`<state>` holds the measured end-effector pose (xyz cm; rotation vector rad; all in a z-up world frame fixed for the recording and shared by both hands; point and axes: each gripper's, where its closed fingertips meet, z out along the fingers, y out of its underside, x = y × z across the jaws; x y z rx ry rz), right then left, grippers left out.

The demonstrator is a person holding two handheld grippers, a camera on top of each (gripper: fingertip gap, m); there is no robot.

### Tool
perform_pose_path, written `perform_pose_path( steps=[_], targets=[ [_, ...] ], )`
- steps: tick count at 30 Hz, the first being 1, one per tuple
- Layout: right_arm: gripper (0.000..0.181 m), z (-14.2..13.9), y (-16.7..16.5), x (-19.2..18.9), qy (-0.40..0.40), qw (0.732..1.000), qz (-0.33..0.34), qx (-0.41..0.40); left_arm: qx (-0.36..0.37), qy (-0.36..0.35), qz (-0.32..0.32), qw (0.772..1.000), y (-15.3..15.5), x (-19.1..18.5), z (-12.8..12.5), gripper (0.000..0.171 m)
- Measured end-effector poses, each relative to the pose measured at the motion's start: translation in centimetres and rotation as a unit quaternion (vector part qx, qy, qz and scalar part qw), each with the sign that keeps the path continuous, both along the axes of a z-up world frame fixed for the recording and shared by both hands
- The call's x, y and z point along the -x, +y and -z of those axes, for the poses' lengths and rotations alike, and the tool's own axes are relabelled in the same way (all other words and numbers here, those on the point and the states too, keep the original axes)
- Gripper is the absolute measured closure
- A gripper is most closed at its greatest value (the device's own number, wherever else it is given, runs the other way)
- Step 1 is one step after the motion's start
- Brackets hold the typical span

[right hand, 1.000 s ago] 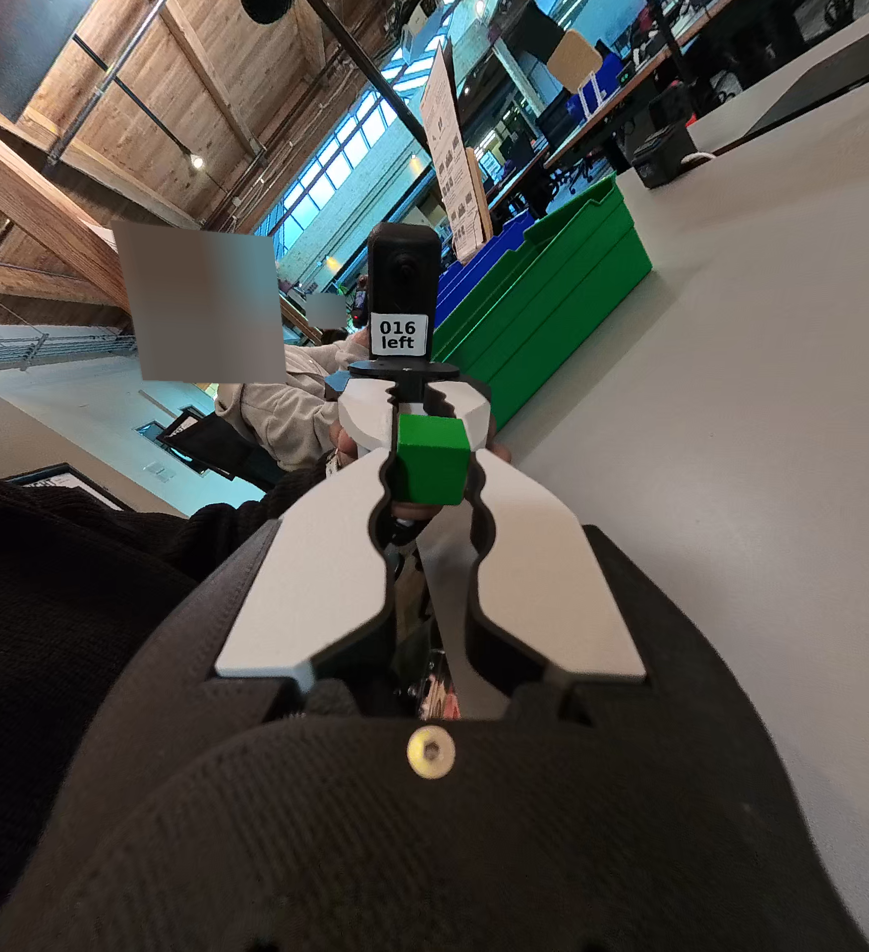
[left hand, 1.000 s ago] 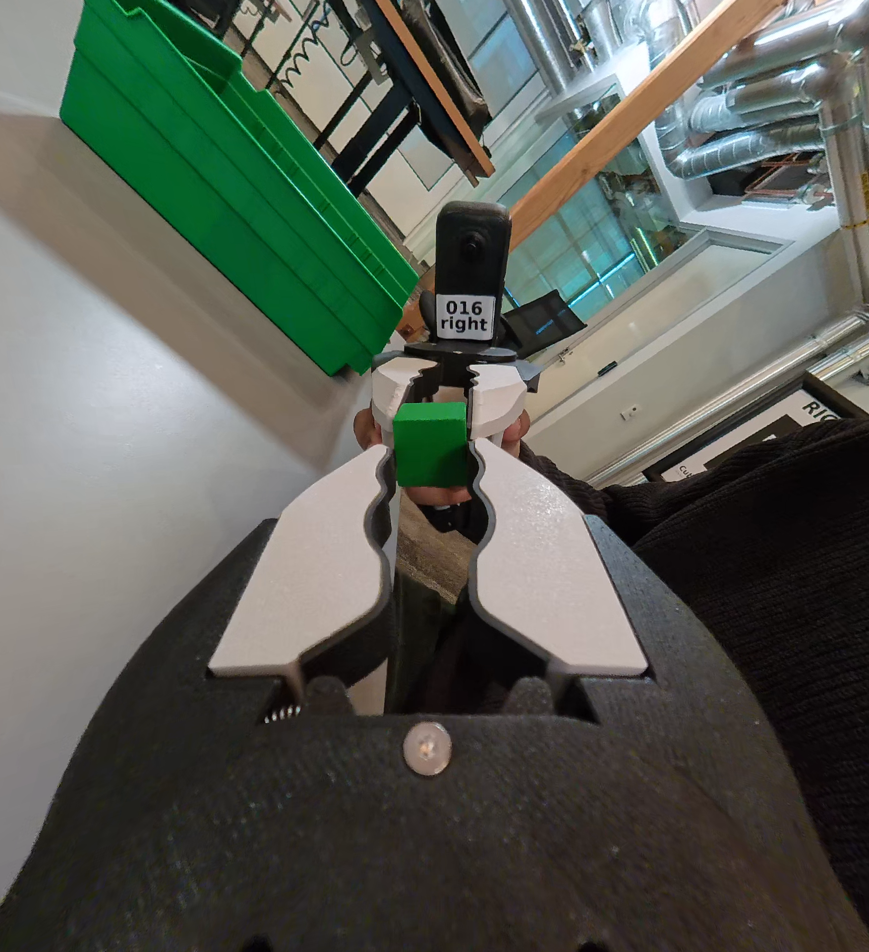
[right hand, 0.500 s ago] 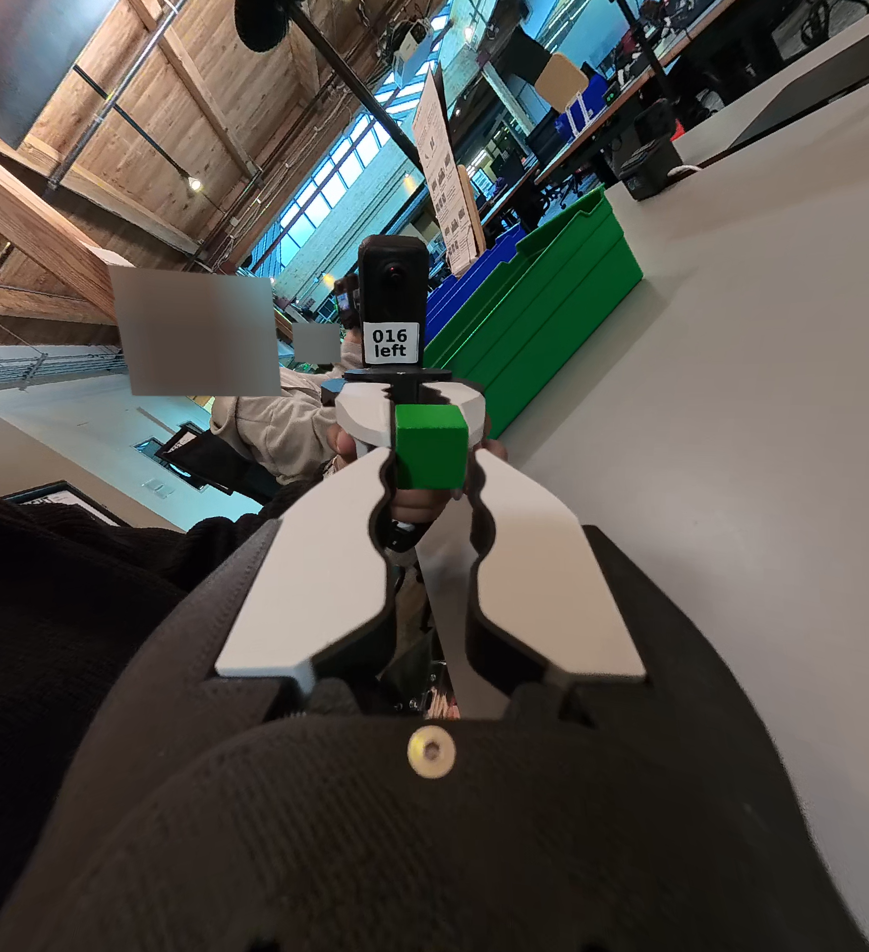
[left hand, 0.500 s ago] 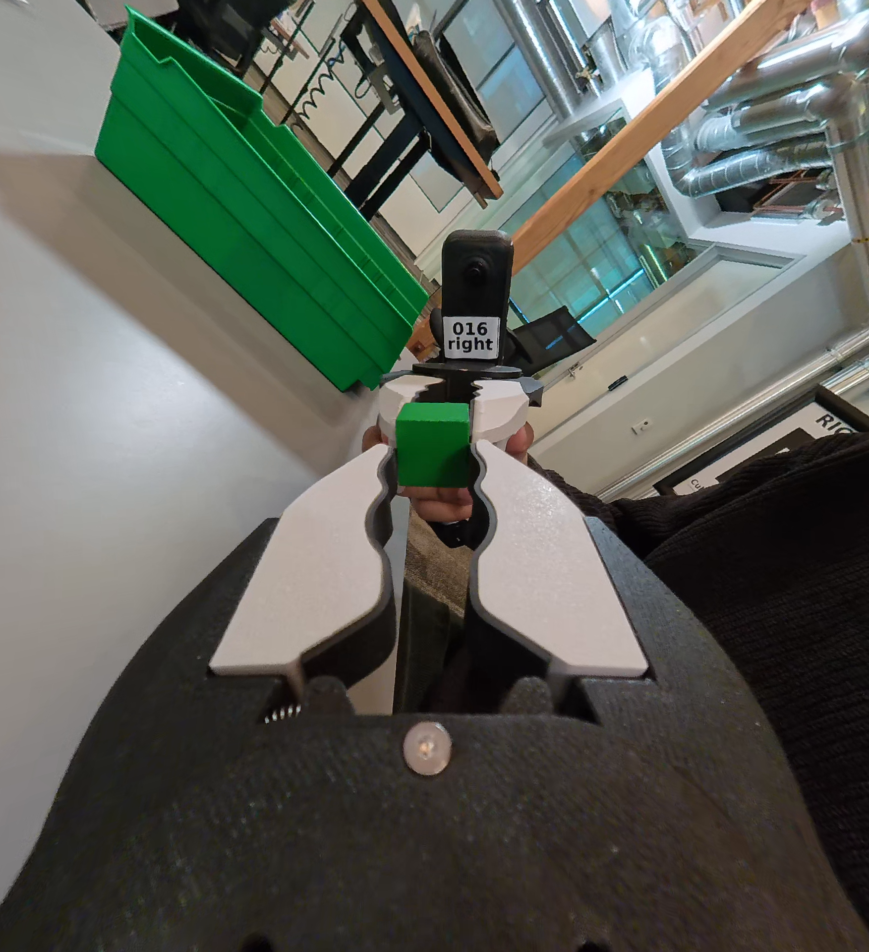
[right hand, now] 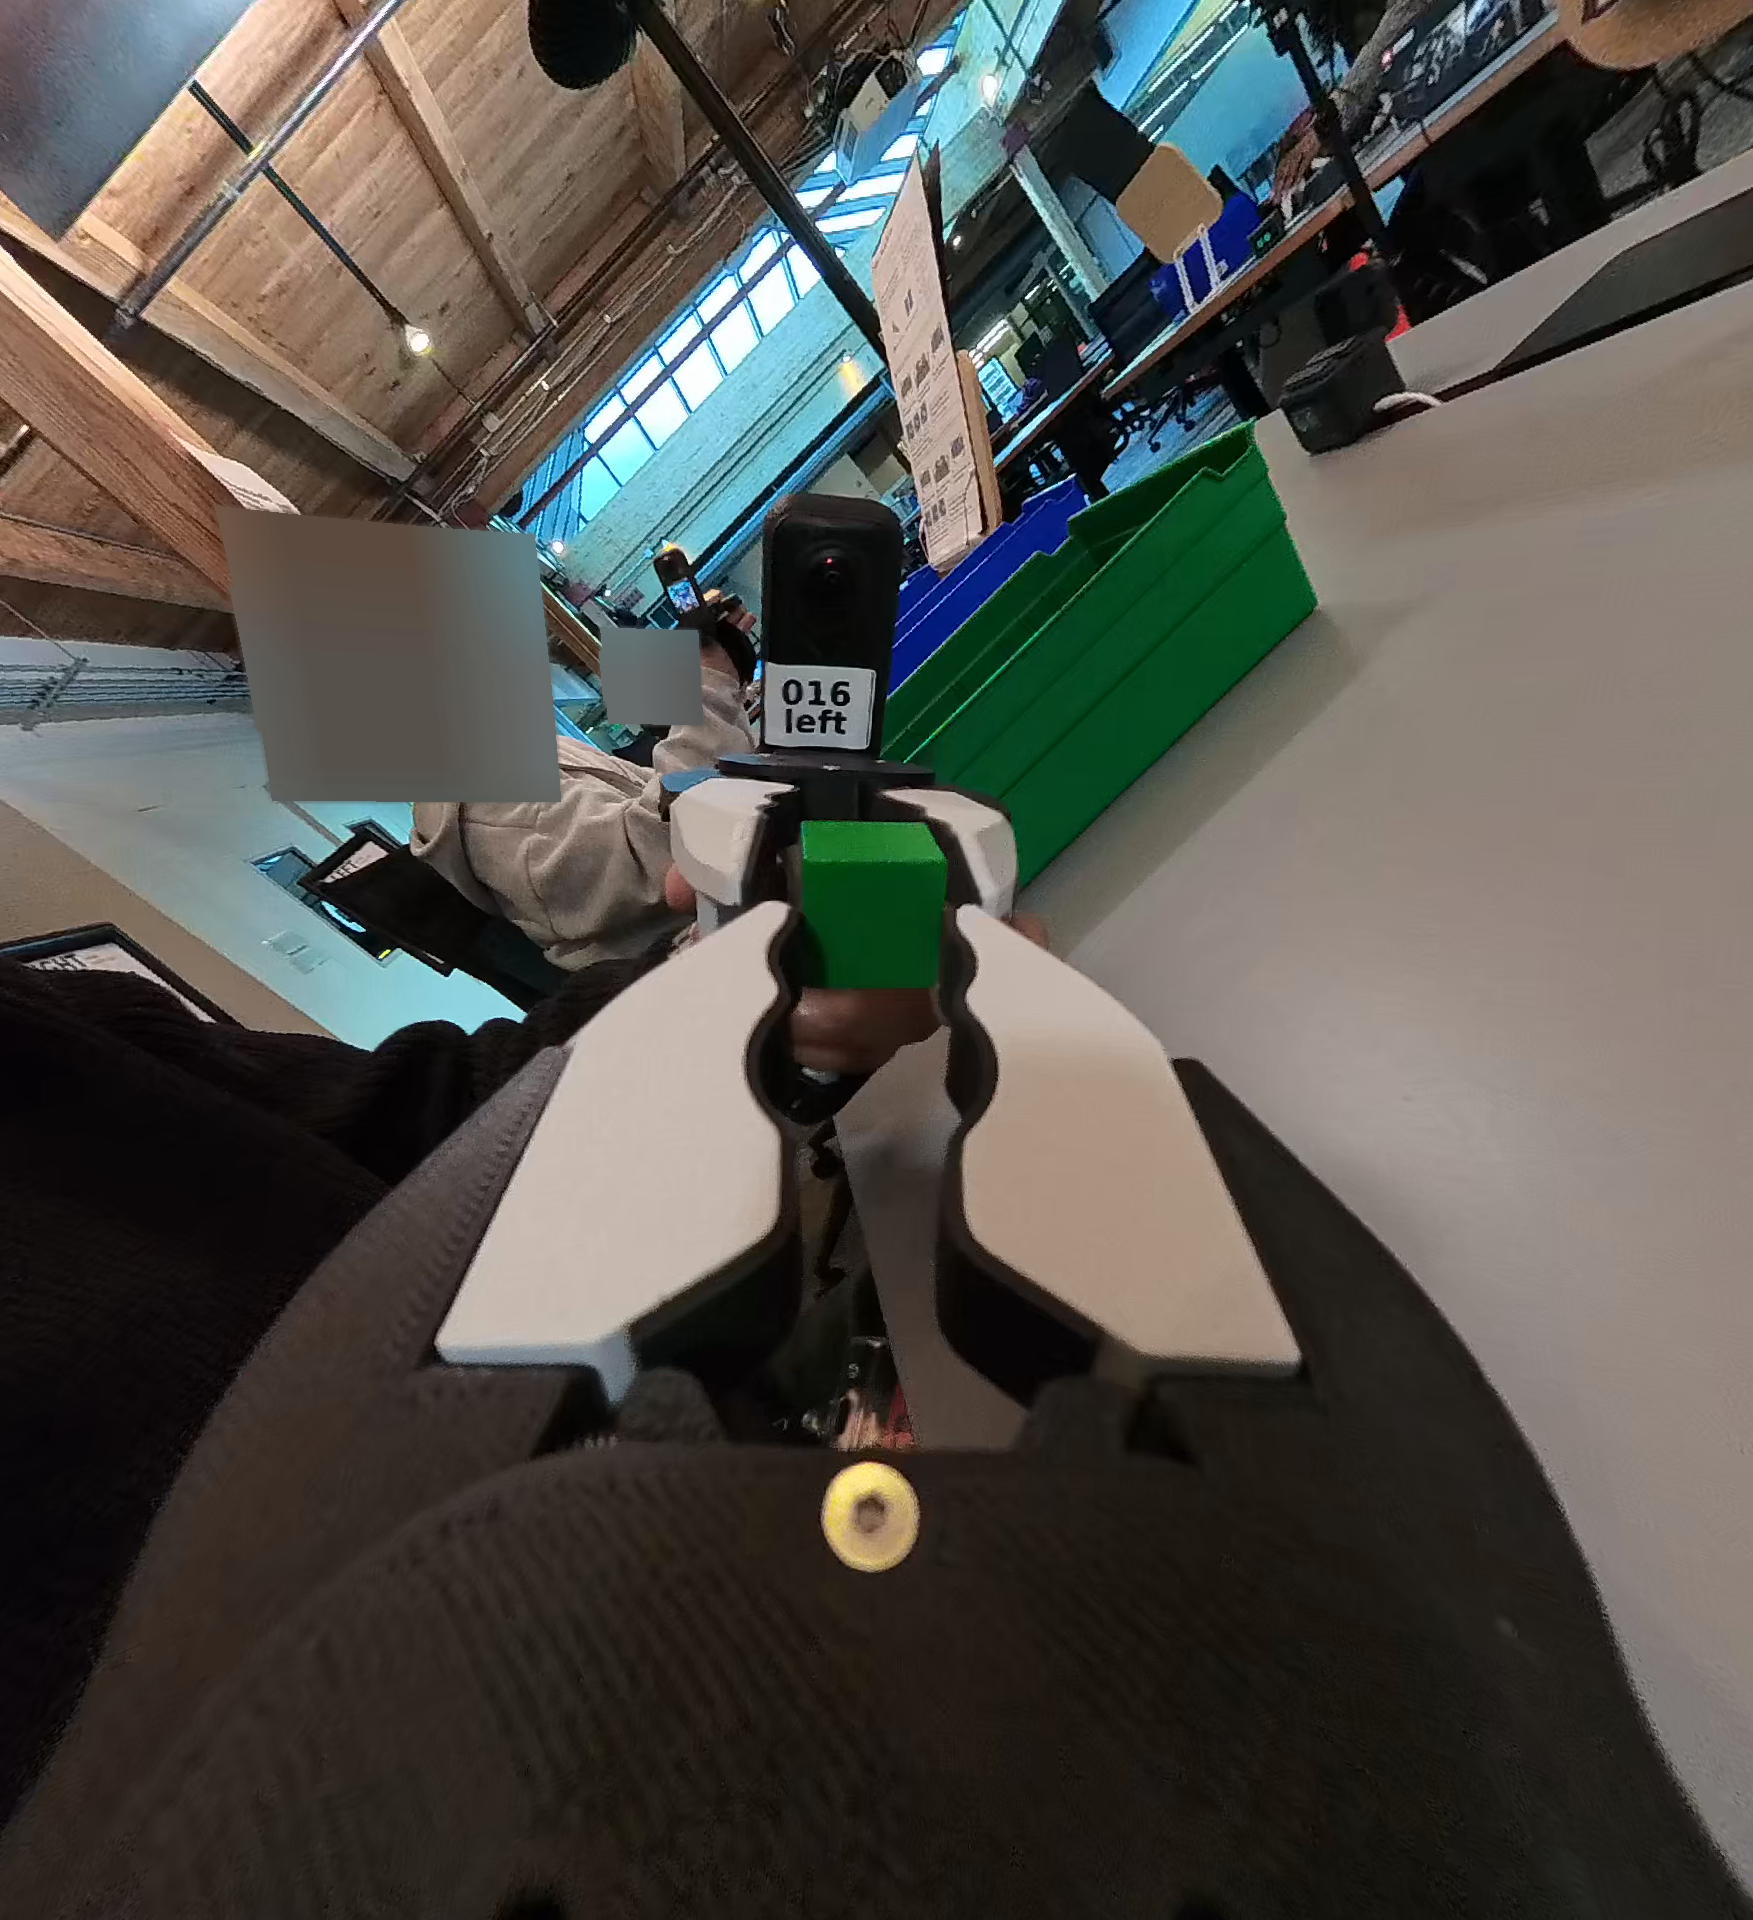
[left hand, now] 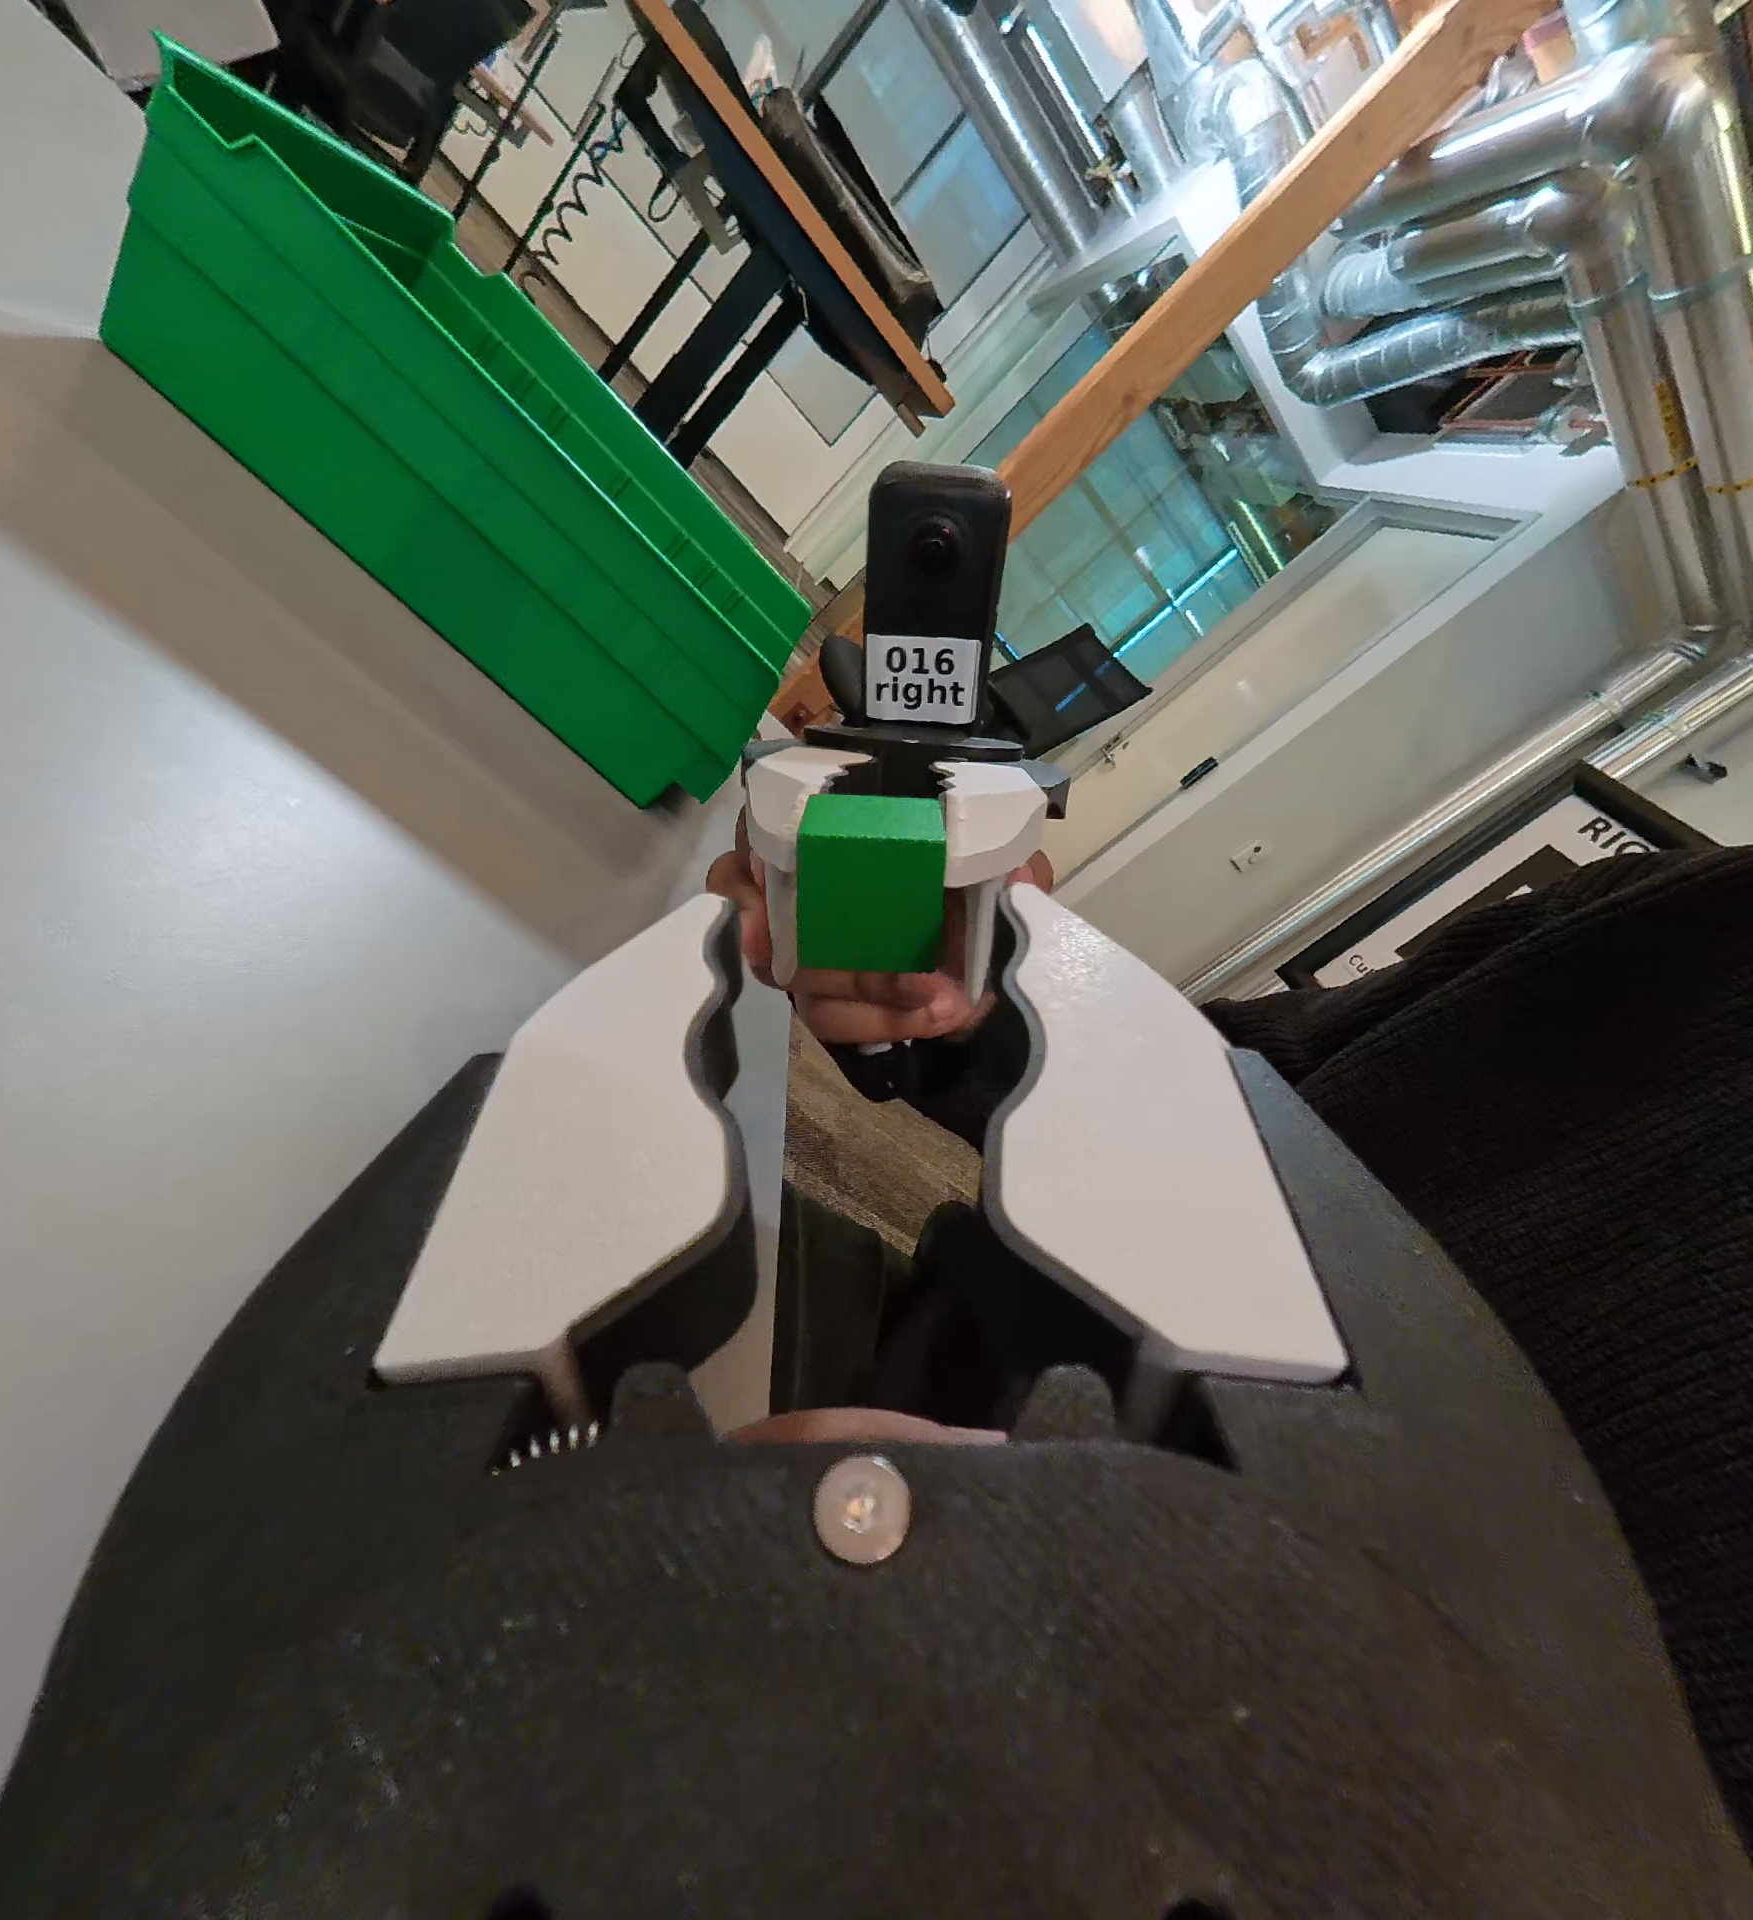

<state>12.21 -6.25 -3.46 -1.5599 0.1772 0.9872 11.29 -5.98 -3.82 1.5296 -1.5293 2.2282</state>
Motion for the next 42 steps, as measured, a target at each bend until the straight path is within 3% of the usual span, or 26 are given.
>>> perform_pose_path(
  steps=[6, 9, 11, 16, 20, 22, 26, 35, 42],
  targets=[
    [0.156, -2.9, -1.2, -2.1, -0.031, 0.998, 0.035, -0.031, 0.000, 0.004, 0.001, 1.000, 0.1, 0.1, -0.1, 0.118],
    [0.156, -5.8, -4.2, -6.6, -0.151, 0.984, 0.087, -0.031, -0.006, 0.001, -0.008, 1.000, 0.2, 0.1, 0.0, 0.118],
    [0.156, -7.1, -6.8, -11.0, -0.258, 0.958, 0.125, -0.001, -0.017, 0.006, -0.007, 1.000, 0.2, 0.0, 0.5, 0.118],
    [0.156, -6.6, -12.4, -23.5, -0.499, 0.845, 0.126, 0.147, -0.018, 0.020, -0.004, 1.000, 0.0, -0.4, 1.6, 0.119],
    [0.155, -1.5, -15.8, -31.8, -0.688, 0.677, 0.023, 0.260, -0.033, 0.030, -0.005, 0.999, -0.3, -0.8, 2.4, 0.118],
    [0.155, 2.2, -17.3, -33.3, -0.702, 0.636, -0.061, 0.315, -0.034, 0.030, -0.017, 0.999, -0.2, -0.9, 2.4, 0.119],
    [0.155, 6.5, -18.2, -33.8, -0.677, 0.622, -0.160, 0.359, -0.008, 0.028, -0.036, 0.999, -0.1, -0.8, 2.5, 0.119],
    [0.155, 10.5, -18.7, -35.7, -0.677, 0.578, -0.236, 0.389, 0.065, 0.032, -0.053, 0.996, -1.2, -0.7, 2.9, 0.126],
    [0.155, 11.5, -18.2, -35.2, -0.663, 0.596, -0.246, 0.379, 0.060, 0.058, -0.020, 0.996, -3.2, -1.0, 4.3, 0.129]
  ],
)
